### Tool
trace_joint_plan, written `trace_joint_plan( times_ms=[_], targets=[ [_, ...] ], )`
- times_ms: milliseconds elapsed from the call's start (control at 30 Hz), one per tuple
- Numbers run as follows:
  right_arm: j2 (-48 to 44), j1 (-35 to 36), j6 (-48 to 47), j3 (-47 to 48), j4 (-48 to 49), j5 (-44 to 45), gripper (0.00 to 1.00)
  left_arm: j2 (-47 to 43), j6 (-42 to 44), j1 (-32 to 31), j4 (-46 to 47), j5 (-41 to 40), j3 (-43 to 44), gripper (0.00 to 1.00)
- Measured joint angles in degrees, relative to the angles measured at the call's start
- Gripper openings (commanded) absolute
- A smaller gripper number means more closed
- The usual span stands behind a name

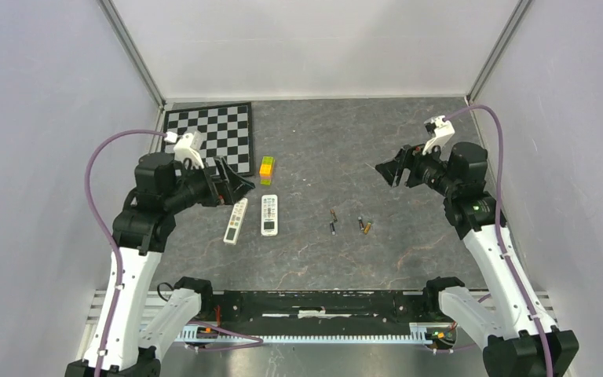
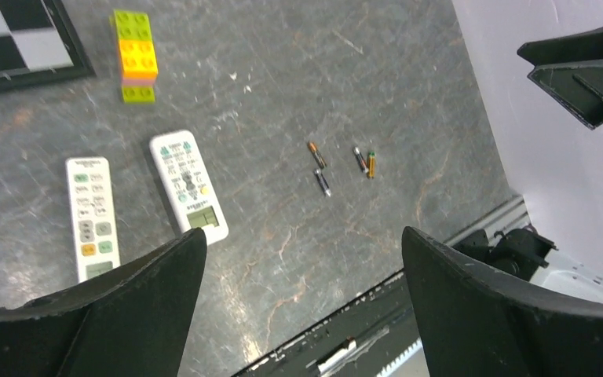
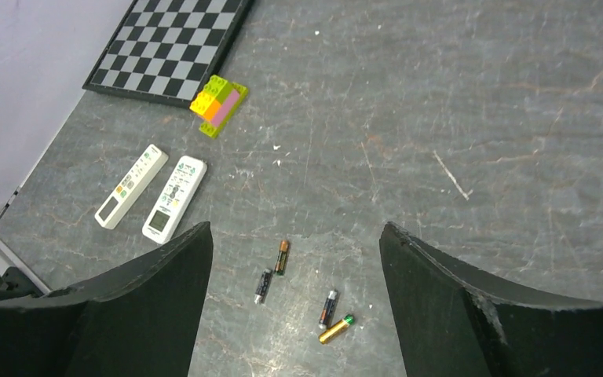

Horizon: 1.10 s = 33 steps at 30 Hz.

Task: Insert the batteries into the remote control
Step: Pick up the remote control from the center of the board.

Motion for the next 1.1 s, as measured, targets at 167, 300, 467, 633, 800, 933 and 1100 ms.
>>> trace_joint_plan(
  times_ms=[167,300,467,633,800,933,1100],
  targets=[
    [0.0,0.0,2.3,-4.1,1.9,-0.6,0.81,0.3,-1.2,0.0,0.9,2.8,-5.7,1.0],
    [0.0,0.0,4.4,-7.7,4.2,-1.0,0.8,-0.3,-3.2,-0.1,4.3,3.3,-11.2,1.0],
    [0.3,0.2,6.8,-11.8,6.1,-1.0,0.8,2.6,-7.1,-4.3,10.0,-1.6,-18.2,1.0],
    [1.1,0.5,8.0,-14.4,6.9,-0.8,0.8,15.3,-8.9,-17.2,12.9,-13.6,-19.1,1.0],
    [2.0,0.8,8.4,-15.8,7.3,-0.3,0.81,28.6,-11.8,-25.7,13.3,-27.8,-17.8,1.0],
    [2.7,0.8,8.3,-15.8,7.3,-0.1,0.81,34.3,-13.8,-28.7,13.5,-36.0,-17.0,0.99],
    [4.0,0.8,7.7,-15.8,7.3,0.3,0.81,38.6,-15.5,-30.0,14.8,-40.4,-16.3,0.97]
  ],
)
